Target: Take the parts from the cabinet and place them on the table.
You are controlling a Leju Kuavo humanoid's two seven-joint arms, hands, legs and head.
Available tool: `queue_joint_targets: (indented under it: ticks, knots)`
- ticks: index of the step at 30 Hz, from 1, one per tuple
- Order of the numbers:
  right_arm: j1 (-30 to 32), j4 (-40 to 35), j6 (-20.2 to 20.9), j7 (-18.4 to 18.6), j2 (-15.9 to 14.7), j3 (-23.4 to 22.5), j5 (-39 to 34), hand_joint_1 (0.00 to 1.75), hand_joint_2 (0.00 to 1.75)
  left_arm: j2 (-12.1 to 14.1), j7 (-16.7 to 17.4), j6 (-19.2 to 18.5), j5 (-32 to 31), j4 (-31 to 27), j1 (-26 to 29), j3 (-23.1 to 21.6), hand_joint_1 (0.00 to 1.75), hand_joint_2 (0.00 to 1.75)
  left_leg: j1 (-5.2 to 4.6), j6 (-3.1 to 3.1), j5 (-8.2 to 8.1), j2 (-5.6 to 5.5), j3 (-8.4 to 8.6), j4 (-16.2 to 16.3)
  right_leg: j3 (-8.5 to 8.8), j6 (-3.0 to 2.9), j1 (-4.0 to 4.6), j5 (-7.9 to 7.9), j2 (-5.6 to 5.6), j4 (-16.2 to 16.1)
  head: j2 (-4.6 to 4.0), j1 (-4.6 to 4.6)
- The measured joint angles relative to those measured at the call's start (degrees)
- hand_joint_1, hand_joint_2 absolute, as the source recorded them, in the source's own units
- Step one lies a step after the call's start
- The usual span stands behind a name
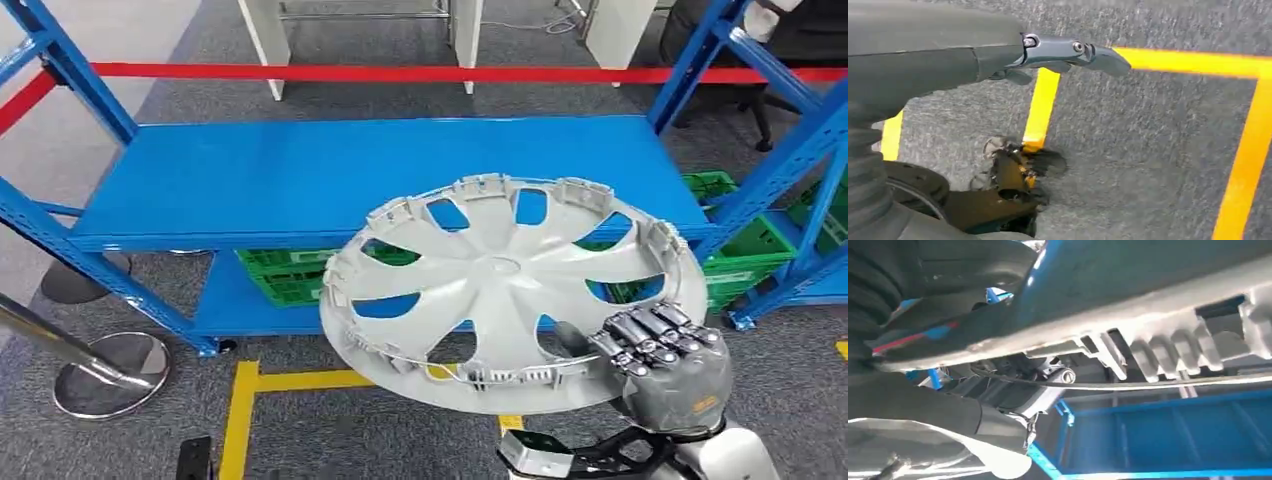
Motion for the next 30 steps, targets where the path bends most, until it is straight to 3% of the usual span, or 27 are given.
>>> queue_joint_targets:
  ticks: [1,2,3,4,6,7,8,9,10,12,13,14,17,18,19,21,22,23,24,25,26,27,28,29,30]
  knots:
    - [0.1,0.0,0.0,-0.1,0.0,0.0,-0.1,1.75,1.75,-0.1,0.0,0.0,0.0,0.0,0.1,0.0,0.0,1.75,0.04,-0.24,0.18,0.09,-0.04,-0.1,-0.08,-0.15,0.1,0.15,0.06,0.0,0.0,0.13]
    - [0.1,0.0,0.0,-0.3,0.0,-0.1,-0.3,1.75,1.75,-0.1,0.0,0.0,0.0,0.0,0.2,0.0,0.0,1.75,-0.18,-0.46,0.31,0.05,-0.09,0.0,-0.17,-0.42,-0.35,0.67,0.04,-0.5,0.0,0.0]
    - [0.0,0.0,0.0,-0.5,0.2,-0.1,-0.4,1.75,1.75,0.1,0.0,0.0,0.0,0.0,0.1,0.0,0.0,1.75,-0.05,-0.88,-0.84,-0.23,-0.37,0.6,-0.25,-0.53,-0.67,1.16,-0.2,-0.8,0.0,0.22]
    - [0.1,0.0,0.0,-0.6,0.3,-0.1,-0.7,1.75,1.75,0.1,0.0,0.0,0.0,0.0,0.1,-0.1,0.0,1.75,0.09,-1.5,-3.19,-0.3,-1.22,2.6,-0.73,-0.84,-0.74,1.45,-0.23,-0.8,0.0,-0.19]
    - [0.0,0.0,0.0,-0.8,0.5,-0.1,-1.4,1.75,1.75,0.1,0.1,-0.1,0.0,0.0,0.1,-0.1,0.0,1.75,1.04,-2.48,-8.8,-0.3,-4.34,11.4,-1.94,-0.89,-0.78,2.17,-0.24,-0.8,0.0,-0.21]
    - [0.0,0.0,0.0,-1.0,0.5,-0.1,-1.6,1.75,1.75,0.1,0.1,-0.1,-0.1,0.0,0.1,-0.1,0.0,1.75,1.39,-2.83,-10.77,-0.3,-5.58,15.5,-2.59,-0.83,-0.78,2.62,-0.24,-0.7,0.0,-0.24]
    - [0.1,0.0,0.0,-1.1,0.5,-0.1,-1.8,1.75,1.75,0.1,0.1,-0.1,0.0,0.0,0.2,-0.1,0.0,1.75,1.67,-3.08,-11.29,-0.29,-5.75,17.3,-3.21,-0.71,-0.85,3.02,-0.24,-0.6,0.0,-0.26]
    - [0.1,0.0,0.0,-1.1,0.5,-0.1,-1.9,1.75,1.75,0.1,0.1,-0.2,0.0,0.0,0.2,-0.1,0.0,1.75,1.96,-3.32,-10.55,-0.29,-4.69,16.4,-3.85,-0.52,-0.96,3.4,-0.22,-0.4,0.0,-0.26]
    - [0.2,0.0,0.0,-1.1,0.5,-0.1,-2.0,1.75,1.75,0.2,0.1,-0.3,0.0,0.0,0.1,-0.2,0.0,1.75,2.21,-3.54,-8.64,-0.28,-2.17,12.5,-4.62,-0.24,-1.12,3.82,-0.18,-0.2,0.0,-0.24]
    - [0.1,0.0,0.0,-1.2,0.5,-0.1,-2.5,1.75,1.75,0.2,0.1,-0.5,0.0,0.0,0.0,-0.2,0.0,1.75,2.61,-3.88,-4.83,-0.32,4.62,1.5,-5.68,0.48,-1.44,4.53,-0.11,0.4,0.0,-0.26]
    - [0.2,0.0,0.0,-1.2,0.5,-0.2,-2.8,1.75,1.75,0.0,0.1,-0.7,0.0,0.0,-0.2,-0.2,0.0,1.75,2.42,-3.76,-6.0,-0.71,5.8,-1.3,-5.97,0.99,-1.26,4.89,-0.08,0.6,0.0,-0.39]
    - [0.2,0.0,0.0,-1.2,0.5,-0.1,-3.1,1.75,1.75,0.0,0.1,-0.7,0.0,0.0,-0.2,-0.2,0.0,1.75,2.19,-2.87,-4.98,-1.11,5.37,-1.1,-5.97,1.37,-1.24,5.24,-0.13,0.6,0.0,0.04]
    - [0.5,0.0,0.0,-1.3,0.5,-0.1,-3.5,1.75,1.75,0.1,0.1,-0.8,0.0,0.0,0.0,-0.2,0.0,1.75,1.74,-1.44,-3.87,-0.97,4.47,-0.5,-5.99,2.45,-1.57,7.0,-0.08,-0.3,0.0,0.07]
    - [0.5,0.1,0.0,-1.2,0.5,-0.1,-3.4,1.75,1.75,0.1,0.1,-0.8,0.0,0.0,0.0,-0.2,0.0,1.75,2.14,-0.77,-3.01,-0.64,3.71,-0.9,-6.51,2.71,-1.81,6.41,-0.02,0.0,0.0,0.07]
    - [0.7,0.1,0.0,-1.0,0.5,-0.1,-3.4,1.75,1.75,0.1,0.2,-0.8,0.0,0.0,-0.2,-0.2,0.0,1.75,2.01,-0.29,-2.31,-0.51,2.99,-0.9,-7.58,2.73,-1.78,3.47,-0.02,1.4,0.0,0.2]
    - [0.7,0.2,0.0,-0.7,0.5,0.0,-3.0,1.75,1.75,0.1,0.2,-0.8,0.0,0.0,-0.2,-0.2,0.0,1.75,1.8,0.24,-1.07,-0.44,1.31,-0.8,-9.81,2.79,-1.69,-3.83,0.04,9.4,0.0,0.4]
    - [0.8,0.4,0.0,-0.3,0.4,0.0,-2.6,1.75,1.75,0.1,0.2,-0.7,0.0,0.0,-0.1,-0.2,0.0,1.75,1.57,0.37,-0.39,-0.36,0.35,-0.7,-10.72,2.84,-1.66,-6.3,0.04,14.1,0.0,0.35]
    - [0.8,0.5,0.0,0.1,0.4,0.0,-2.1,1.75,1.75,0.1,0.2,-0.6,-0.1,0.0,-0.1,-0.2,0.0,1.75,1.39,0.43,-0.06,-0.34,-0.58,-0.7,-11.07,2.78,-1.62,-6.88,0.04,17.4,0.0,0.4]
    - [0.8,0.6,0.0,0.5,0.4,0.0,-1.8,1.75,1.75,0.1,0.2,-0.5,-0.1,0.0,-0.1,-0.2,0.0,1.75,1.23,0.43,0.52,-0.31,-1.37,-0.7,-10.45,2.66,-1.55,-5.47,0.03,18.3,0.0,0.38]
    - [0.9,0.7,0.0,0.8,0.4,0.0,-1.5,1.75,1.75,0.1,0.2,-0.4,-0.2,0.0,-0.1,-0.2,0.0,1.75,1.07,0.4,1.05,-0.27,-2.1,-0.7,-8.71,2.42,-1.46,-3.01,0.03,17.3,0.0,0.35]
    - [1.0,0.8,0.0,1.0,0.4,0.0,-1.3,1.75,1.75,0.2,0.2,-0.3,-0.2,0.0,-0.1,-0.2,0.0,1.75,0.95,0.2,1.53,-0.69,-2.72,-0.7,-5.92,2.0,-1.31,-0.87,0.16,14.1,0.0,0.38]
    - [1.0,0.8,0.0,1.2,0.4,0.0,-1.0,1.75,1.75,0.2,0.2,-0.3,-0.2,0.0,-0.1,-0.2,0.0,1.75,0.88,-0.06,1.96,-0.97,-2.96,-0.6,-2.05,1.47,-1.09,-0.12,0.8,9.0,0.0,0.33]
    - [1.0,0.8,0.0,1.5,0.4,0.0,-0.7,1.75,1.75,0.1,0.2,-0.3,-0.2,0.0,-0.1,-0.3,0.0,1.75,0.95,-0.21,2.32,-1.05,-3.2,-0.5,1.85,0.75,-0.89,-1.73,2.62,3.3,0.0,0.35]
    - [1.2,0.8,0.0,1.7,0.4,0.0,-0.5,1.75,1.75,0.1,0.1,-0.2,-0.2,0.0,-0.3,-0.3,0.0,1.75,0.56,-0.52,2.73,-1.27,-3.53,-0.3,4.91,0.65,-1.13,-2.93,3.33,-0.6,0.0,0.25]
    - [1.1,0.8,0.0,2.0,0.4,0.0,-0.3,1.75,1.75,0.1,0.1,-0.2,-0.2,0.0,-0.3,-0.3,0.0,1.75,0.62,-0.81,3.17,-1.41,-3.73,-0.3,5.06,1.05,-0.91,-3.76,2.85,-1.7,0.0,0.42]
